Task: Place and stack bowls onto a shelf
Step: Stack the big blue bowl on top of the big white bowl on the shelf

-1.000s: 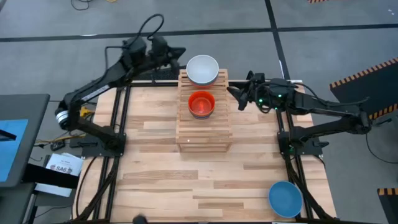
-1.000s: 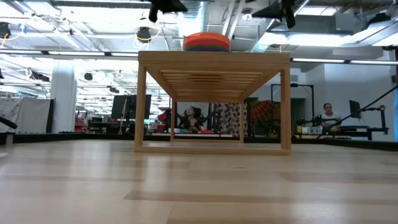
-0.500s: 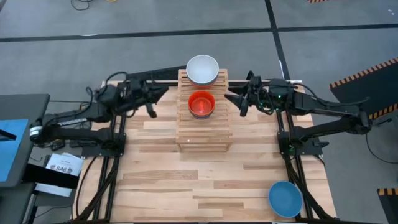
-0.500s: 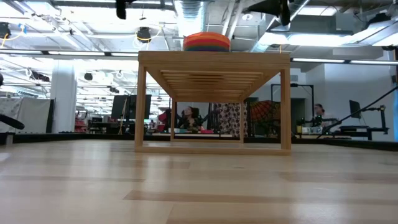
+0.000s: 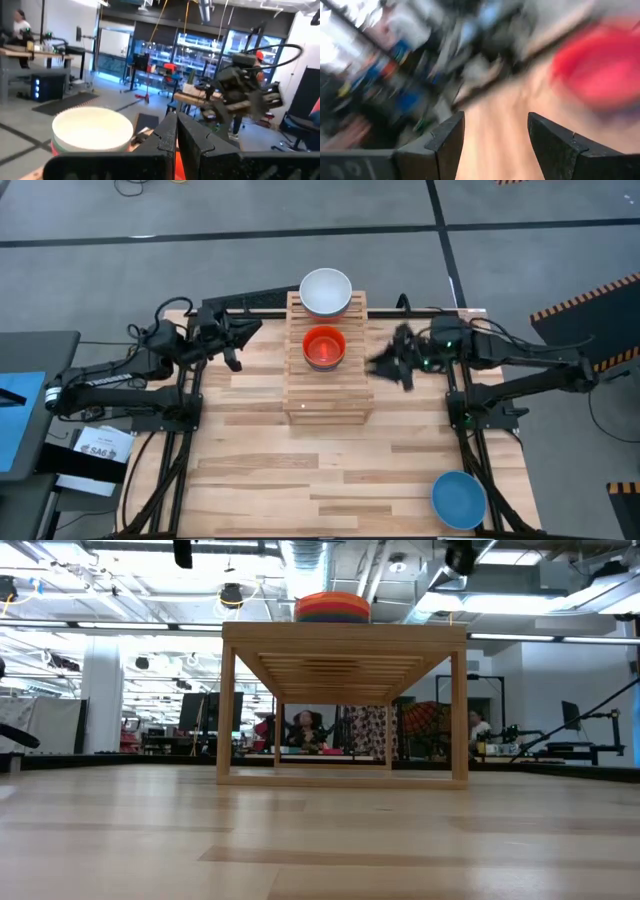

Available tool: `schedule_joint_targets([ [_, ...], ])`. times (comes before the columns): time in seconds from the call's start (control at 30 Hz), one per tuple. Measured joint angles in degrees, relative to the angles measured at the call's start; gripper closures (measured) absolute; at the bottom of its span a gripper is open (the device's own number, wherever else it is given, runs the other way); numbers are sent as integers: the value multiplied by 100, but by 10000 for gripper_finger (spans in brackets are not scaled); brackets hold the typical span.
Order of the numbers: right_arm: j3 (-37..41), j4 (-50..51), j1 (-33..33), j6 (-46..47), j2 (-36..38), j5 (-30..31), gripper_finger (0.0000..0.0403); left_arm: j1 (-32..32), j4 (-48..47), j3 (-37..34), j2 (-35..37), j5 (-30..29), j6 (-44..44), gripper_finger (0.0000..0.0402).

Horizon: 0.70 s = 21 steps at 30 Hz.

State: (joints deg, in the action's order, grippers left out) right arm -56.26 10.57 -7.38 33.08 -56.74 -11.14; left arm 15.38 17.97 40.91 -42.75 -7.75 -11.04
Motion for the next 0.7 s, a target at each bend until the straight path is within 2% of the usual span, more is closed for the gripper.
schedule_joint_targets([
  [0.07,0,713,325,431,34,-431,159,0,-174,0,-8,0,-84,401],
  [0.17,10,1852,1082,1083,45,-518,159,0,-459,0,-9,-2,-174,401],
  [0.27,10,2895,2072,1789,-15,-291,159,0,-648,0,-10,-1,-180,401],
  [0.5,14,4265,4353,3589,-455,889,159,0,-694,0,-10,-8,-187,401],
  [0.7,51,5145,5382,4594,-1030,705,159,0,-694,0,-10,-11,-191,401],
])
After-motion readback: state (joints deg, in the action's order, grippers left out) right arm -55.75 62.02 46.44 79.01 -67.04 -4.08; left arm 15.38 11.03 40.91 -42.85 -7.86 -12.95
